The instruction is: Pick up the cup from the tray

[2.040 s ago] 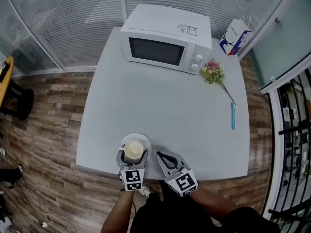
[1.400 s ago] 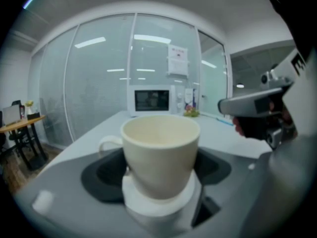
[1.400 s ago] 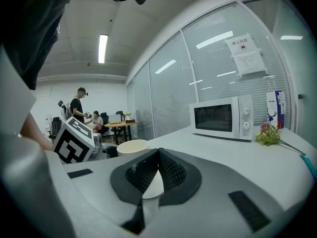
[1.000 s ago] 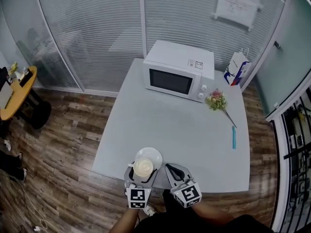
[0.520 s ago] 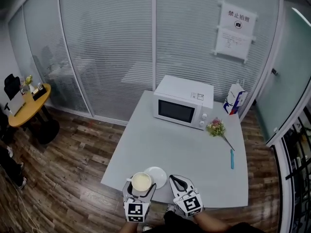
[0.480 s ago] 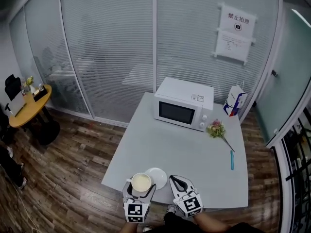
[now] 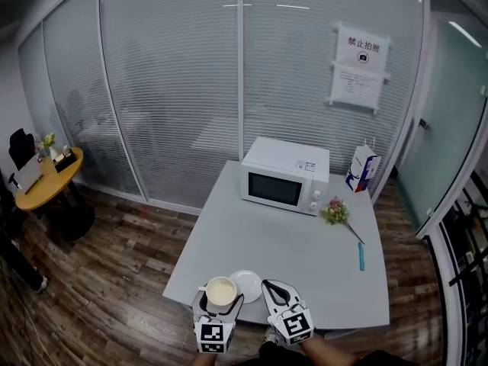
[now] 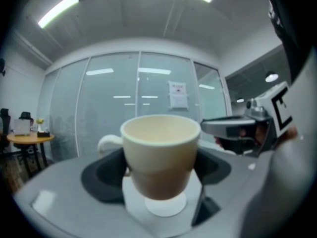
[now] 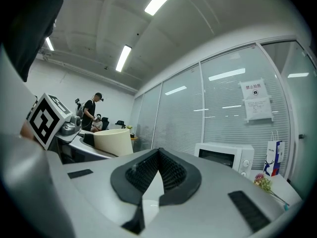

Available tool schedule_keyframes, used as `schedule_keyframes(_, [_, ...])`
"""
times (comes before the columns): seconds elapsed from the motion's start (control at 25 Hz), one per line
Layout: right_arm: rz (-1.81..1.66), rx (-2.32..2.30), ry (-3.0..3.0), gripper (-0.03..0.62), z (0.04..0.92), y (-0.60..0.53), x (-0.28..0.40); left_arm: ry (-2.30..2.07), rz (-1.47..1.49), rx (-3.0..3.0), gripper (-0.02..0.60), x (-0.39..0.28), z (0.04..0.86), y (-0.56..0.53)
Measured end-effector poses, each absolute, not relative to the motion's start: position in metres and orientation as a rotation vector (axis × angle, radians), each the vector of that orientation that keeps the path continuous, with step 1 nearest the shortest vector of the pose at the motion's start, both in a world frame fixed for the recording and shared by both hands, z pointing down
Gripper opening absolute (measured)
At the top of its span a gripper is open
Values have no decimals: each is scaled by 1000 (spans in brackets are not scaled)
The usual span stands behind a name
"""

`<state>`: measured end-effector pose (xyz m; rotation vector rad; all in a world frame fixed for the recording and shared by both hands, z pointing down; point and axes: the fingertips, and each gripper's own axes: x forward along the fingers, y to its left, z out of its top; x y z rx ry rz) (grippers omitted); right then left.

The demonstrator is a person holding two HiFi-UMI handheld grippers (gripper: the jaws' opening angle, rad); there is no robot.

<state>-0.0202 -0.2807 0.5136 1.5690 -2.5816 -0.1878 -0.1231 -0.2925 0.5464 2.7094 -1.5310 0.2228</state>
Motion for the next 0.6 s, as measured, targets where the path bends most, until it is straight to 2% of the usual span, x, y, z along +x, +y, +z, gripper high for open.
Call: schedule_keyframes(0.6, [-212,1580,-2576,3,508,-280,-24,-1499,210,2713,419,-124,541,-290])
